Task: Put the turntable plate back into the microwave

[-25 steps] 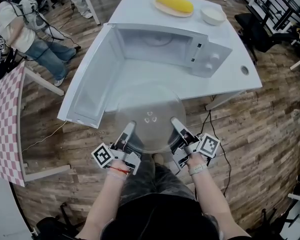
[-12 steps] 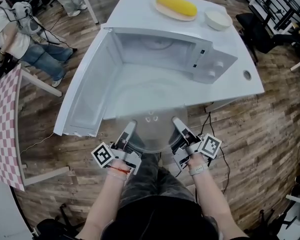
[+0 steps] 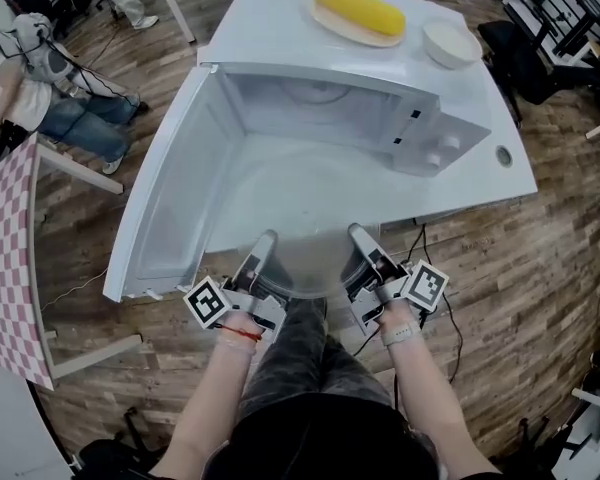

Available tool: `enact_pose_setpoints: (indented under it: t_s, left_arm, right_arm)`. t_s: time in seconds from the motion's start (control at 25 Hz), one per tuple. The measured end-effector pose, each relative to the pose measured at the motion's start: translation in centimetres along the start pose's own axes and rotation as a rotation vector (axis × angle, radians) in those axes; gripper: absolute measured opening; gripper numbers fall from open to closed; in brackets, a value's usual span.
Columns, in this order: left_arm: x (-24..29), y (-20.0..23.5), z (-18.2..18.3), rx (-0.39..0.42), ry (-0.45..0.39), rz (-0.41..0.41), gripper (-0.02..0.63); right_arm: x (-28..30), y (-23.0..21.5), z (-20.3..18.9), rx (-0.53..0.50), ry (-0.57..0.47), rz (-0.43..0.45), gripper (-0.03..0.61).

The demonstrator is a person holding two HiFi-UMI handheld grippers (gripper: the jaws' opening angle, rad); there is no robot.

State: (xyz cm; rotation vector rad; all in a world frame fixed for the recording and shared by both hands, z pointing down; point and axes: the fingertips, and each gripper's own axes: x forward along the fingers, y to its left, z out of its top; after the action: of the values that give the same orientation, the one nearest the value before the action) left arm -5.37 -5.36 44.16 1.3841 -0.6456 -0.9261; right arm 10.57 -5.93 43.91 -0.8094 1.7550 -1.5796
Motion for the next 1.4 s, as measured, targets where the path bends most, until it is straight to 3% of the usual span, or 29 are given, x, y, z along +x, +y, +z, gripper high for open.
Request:
enact_pose_setpoints:
  t_s: [1.4]
  left_arm:
    - [8.1,2.7,3.7,-0.063,-0.054,0.001,0.033]
  right_arm:
    - [6.3,-2.5,6.8,0.021,-0.072,-0.008,0.043]
